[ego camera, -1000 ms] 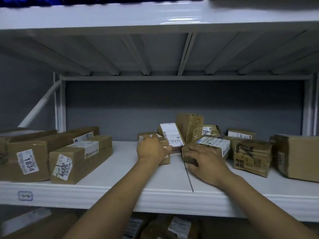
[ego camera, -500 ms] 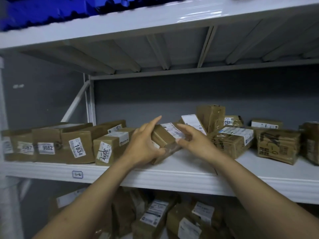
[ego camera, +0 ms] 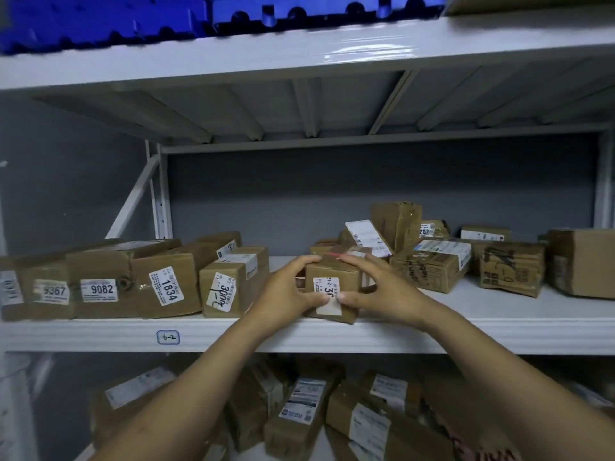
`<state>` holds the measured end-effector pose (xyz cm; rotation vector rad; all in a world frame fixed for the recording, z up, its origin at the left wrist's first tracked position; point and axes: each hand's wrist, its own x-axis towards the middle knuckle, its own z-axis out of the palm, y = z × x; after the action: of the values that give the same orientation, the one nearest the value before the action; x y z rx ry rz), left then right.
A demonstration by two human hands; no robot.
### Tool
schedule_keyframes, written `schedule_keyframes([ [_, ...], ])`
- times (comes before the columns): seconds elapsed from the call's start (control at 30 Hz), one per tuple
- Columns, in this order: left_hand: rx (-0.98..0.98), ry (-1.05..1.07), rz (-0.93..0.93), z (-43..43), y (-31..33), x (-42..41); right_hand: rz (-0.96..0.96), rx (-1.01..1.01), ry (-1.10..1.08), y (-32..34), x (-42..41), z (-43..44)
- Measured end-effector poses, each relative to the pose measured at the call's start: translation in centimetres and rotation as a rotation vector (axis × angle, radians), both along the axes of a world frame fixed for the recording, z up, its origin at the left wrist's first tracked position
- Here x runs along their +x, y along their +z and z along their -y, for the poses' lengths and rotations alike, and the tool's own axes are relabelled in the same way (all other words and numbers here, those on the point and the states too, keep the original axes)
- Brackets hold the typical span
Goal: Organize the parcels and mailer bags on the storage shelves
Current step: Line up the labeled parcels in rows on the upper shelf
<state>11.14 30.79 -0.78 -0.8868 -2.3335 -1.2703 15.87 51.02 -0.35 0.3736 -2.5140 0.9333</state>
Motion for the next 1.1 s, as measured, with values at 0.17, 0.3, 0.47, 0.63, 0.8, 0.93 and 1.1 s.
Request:
schedule_keyframes([
  [0.17,-0.092,0.052,-0.166,1.2,1.0,0.7,-0.107,-0.027,-0.024,-0.6,0.0,1.4],
  [0.3,-0.317,0.209,-0.405,4.4,1.5,0.0,-0.092,0.017,-0.016,-0.3,-0.3,3.2],
  [0.47,-0.545,0.454,-0.493,8.9,2.6,-1.2,-0.112,0.057,-0.007,-0.3,-1.2,6.1],
  [0.63,-0.787,0.562,-0.428,11.8,2.7,-1.7,-0.128,0.111,-0.043,-0.2,-1.9,8.8],
  [0.8,-0.818,0.542,-0.477,13.1,2.6,-2.1,-0.159,0.182,-0.093,0.0,-2.5,10.8],
  [0.93,-0.726,0.575,-0.497,13.7,2.3,-2.0,-0.145,0.19,-0.074,0.1,-2.8,11.9],
  [1.1,-0.778,0.571,-0.476,14.5,2.4,-2.0,-0.145,0.217,-0.083,0.3,-2.6,13.0],
])
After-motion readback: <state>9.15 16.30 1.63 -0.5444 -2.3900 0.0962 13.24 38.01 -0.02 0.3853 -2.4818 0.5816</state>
